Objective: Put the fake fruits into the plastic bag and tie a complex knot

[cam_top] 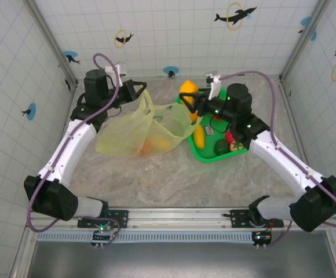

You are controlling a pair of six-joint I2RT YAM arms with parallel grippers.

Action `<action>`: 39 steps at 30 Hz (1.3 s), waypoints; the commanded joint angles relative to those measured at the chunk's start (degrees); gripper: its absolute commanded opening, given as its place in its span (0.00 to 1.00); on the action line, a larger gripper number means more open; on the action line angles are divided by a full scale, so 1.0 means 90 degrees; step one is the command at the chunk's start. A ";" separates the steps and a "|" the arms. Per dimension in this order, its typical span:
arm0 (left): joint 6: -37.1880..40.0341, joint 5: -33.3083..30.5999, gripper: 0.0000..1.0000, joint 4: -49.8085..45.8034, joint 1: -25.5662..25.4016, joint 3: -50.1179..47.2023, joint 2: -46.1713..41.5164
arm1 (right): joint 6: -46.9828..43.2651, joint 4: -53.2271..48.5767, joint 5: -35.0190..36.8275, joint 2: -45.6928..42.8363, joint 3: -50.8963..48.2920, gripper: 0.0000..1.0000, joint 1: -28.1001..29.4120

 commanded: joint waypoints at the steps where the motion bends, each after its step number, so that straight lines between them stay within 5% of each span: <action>1: 0.0068 0.0001 0.00 0.0113 -0.0006 -0.0030 -0.0155 | -0.0797 0.0148 -0.0124 0.0084 0.0521 0.50 0.0421; 11: 0.0060 0.0020 0.00 0.0122 -0.0005 -0.0020 -0.0194 | -0.1440 -0.0710 0.1185 0.0894 0.0121 0.48 0.1138; 21: 0.0039 0.0039 0.00 0.0122 -0.0008 0.0024 -0.0204 | -0.1696 -0.1735 0.2512 0.2084 0.0881 0.45 0.1207; 29: 0.0039 0.0079 0.00 0.0133 -0.0008 0.0038 -0.0156 | -0.1692 -0.2110 0.2017 0.2811 0.1597 0.46 0.1315; 31: 0.0040 0.0062 0.00 0.0133 -0.0003 0.0066 -0.0145 | -0.1613 -0.2174 0.1644 0.3081 0.1923 0.49 0.1407; 35: 0.0029 0.0012 0.00 0.0084 -0.0009 0.0160 -0.0112 | -0.1386 -0.2175 0.1622 0.3420 0.2347 0.75 0.1527; 39: 0.0021 0.0021 0.00 0.0076 -0.0008 0.0156 -0.0099 | -0.1336 -0.2170 0.1628 0.3363 0.2328 0.80 0.1515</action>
